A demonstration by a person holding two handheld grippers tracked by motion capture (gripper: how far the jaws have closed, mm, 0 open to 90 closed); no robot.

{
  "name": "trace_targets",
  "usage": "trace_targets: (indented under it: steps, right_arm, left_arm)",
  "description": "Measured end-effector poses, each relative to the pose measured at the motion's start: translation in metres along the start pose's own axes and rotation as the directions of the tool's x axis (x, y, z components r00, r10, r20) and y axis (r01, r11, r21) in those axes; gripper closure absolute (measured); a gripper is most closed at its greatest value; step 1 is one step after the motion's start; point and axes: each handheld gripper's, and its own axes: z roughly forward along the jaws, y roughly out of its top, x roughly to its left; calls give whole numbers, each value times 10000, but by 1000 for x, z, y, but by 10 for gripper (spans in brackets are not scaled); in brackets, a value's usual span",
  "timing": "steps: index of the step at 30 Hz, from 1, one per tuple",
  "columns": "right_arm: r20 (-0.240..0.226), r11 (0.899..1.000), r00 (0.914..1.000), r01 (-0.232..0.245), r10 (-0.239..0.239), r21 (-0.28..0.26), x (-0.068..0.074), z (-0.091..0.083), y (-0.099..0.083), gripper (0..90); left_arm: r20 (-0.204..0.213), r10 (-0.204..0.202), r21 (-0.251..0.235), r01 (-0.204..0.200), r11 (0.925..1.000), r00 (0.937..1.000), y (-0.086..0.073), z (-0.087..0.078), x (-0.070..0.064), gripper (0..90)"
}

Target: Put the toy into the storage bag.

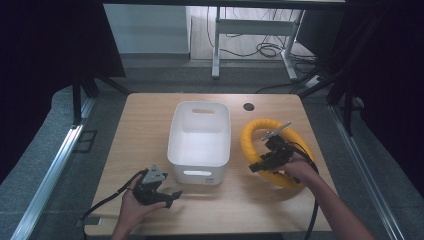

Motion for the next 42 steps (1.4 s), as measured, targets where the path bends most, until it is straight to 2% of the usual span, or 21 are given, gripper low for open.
trace_targets:
  steps: [7,9,14,15,16,23,25,31,34,38,39,40,41,42]
  right_arm:
    - [-237,9949,9994,-260,238,-973,-5,-21,-2,476]
    - [-385,9886,9988,-365,312,-1458,-9,-31,-4,476]
    - [-477,9806,9981,-483,399,-1900,-12,-41,-6,476]
    - [-471,9742,9980,-504,411,-2199,-13,-46,-7,476]
    - [-471,9742,9980,-504,411,-2199,-13,-46,-7,476]
    - [-538,9523,9972,-665,528,-2977,-18,-59,-8,477]
    - [-524,9508,9973,-657,522,-3027,-18,-59,-9,476]
    - [-671,9361,9962,-750,552,-3437,-20,-66,-11,477]
    - [-700,9238,9960,-786,564,-3746,-20,-70,-11,478]
    - [-734,8961,9952,-899,643,-4347,-21,-80,-12,478]
    - [-908,8828,9938,-990,643,-4593,-22,-84,-13,479]
    - [-974,8750,9931,-1038,652,-4728,-22,-86,-13,479]
    - [-986,8686,9929,-1065,668,-4840,-22,-88,-13,479]
    - [-986,8686,9929,-1065,668,-4840,-22,-88,-13,479]
  left_arm:
    - [4,-1,-32,1,10000,10000,0,0,0,170]
    - [0,-6,-33,6,10000,10000,0,0,0,170]
    - [26,2,-11,-2,10000,10000,0,0,0,170]
    - [35,-3,-17,3,10000,10000,0,0,0,170]
    - [31,3,-17,-2,10000,10000,0,0,0,170]
    - [120,-17,-81,18,10000,9999,0,-1,0,170]
    - [130,-11,-64,11,10000,9999,0,0,0,170]
    - [138,-19,-74,20,10000,9999,0,-1,0,170]
    - [140,-11,-82,12,10000,9999,0,-1,0,170]
    - [145,-21,-70,22,10000,9999,0,0,0,170]
    - [142,-21,-69,22,10000,9999,0,0,0,170]
    - [140,-20,-69,21,10000,9999,0,0,0,170]
    - [147,-12,-75,13,10000,9999,0,-1,0,170]
    - [140,-14,-85,15,10000,9999,0,-1,0,170]
